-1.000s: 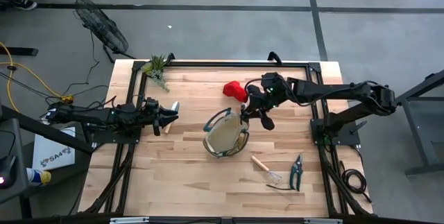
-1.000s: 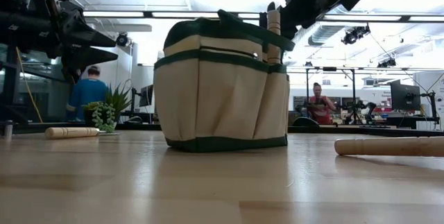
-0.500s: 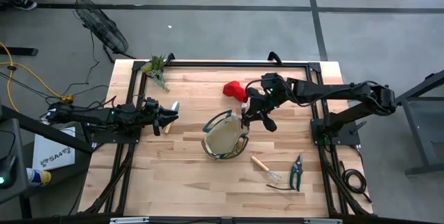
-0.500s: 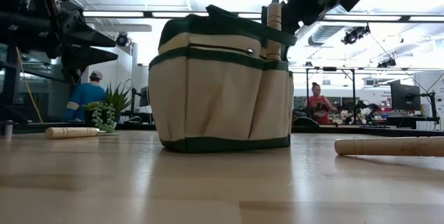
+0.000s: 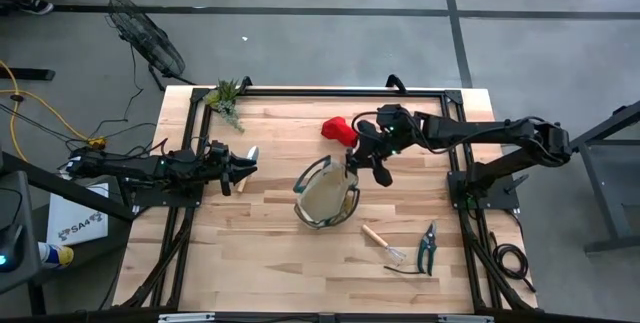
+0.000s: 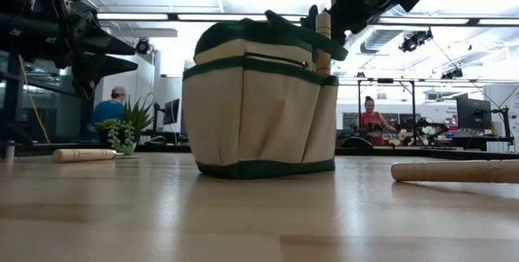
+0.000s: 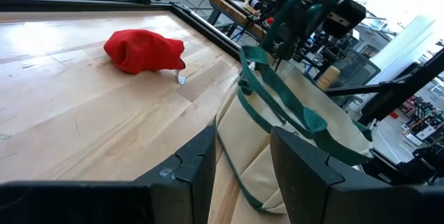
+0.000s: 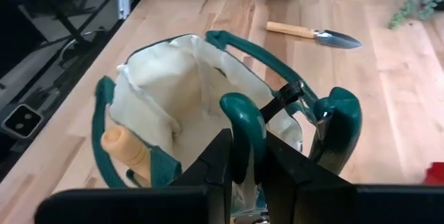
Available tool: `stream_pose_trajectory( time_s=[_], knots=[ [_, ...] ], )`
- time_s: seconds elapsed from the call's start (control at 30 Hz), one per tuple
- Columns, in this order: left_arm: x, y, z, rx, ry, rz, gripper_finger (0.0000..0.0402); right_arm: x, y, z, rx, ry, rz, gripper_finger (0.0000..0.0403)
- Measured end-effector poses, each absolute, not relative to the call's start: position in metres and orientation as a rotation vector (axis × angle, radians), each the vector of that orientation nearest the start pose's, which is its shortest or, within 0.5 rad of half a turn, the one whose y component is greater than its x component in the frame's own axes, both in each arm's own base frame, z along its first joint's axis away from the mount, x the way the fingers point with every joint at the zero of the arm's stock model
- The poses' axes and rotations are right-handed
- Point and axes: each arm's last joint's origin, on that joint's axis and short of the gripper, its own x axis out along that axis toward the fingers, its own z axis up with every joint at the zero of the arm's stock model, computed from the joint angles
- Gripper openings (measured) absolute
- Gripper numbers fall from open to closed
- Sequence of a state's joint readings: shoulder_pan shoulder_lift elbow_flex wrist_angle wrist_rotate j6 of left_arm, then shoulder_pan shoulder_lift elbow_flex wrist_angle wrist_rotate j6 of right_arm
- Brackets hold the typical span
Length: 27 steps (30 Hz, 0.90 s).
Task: Pick & Place Garden tools in Gardening bag
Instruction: Put the left green shear scissors into the white gardening bag
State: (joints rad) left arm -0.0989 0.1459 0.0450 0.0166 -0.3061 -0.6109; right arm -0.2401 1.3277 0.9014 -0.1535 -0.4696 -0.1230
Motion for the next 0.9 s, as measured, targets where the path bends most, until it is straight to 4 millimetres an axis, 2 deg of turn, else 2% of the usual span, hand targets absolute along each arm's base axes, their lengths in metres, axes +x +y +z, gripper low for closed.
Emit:
stream_pose_trajectory(
  time_s=[0.33,0.63,0.83,0.9],
  knots=[
    [0.1040,-0.0015,0.1689,-0.591,0.017,0.226,0.0134,0.2784,-0.0543,0.2631,0.098,0.513,0.263,0.0039],
    [0.1040,-0.0015,0.1689,-0.591,0.017,0.226,0.0134,0.2760,-0.0490,0.2627,0.079,0.490,0.456,0.0039],
    [0.1040,-0.0014,0.1689,-0.591,0.016,0.230,0.0134,0.2772,-0.0527,0.2620,0.046,0.511,0.332,0.0039],
    [0.1040,-0.0014,0.1689,-0.591,0.016,0.230,0.0134,0.2770,-0.0525,0.2619,0.054,0.511,0.343,0.0039]
  ],
)
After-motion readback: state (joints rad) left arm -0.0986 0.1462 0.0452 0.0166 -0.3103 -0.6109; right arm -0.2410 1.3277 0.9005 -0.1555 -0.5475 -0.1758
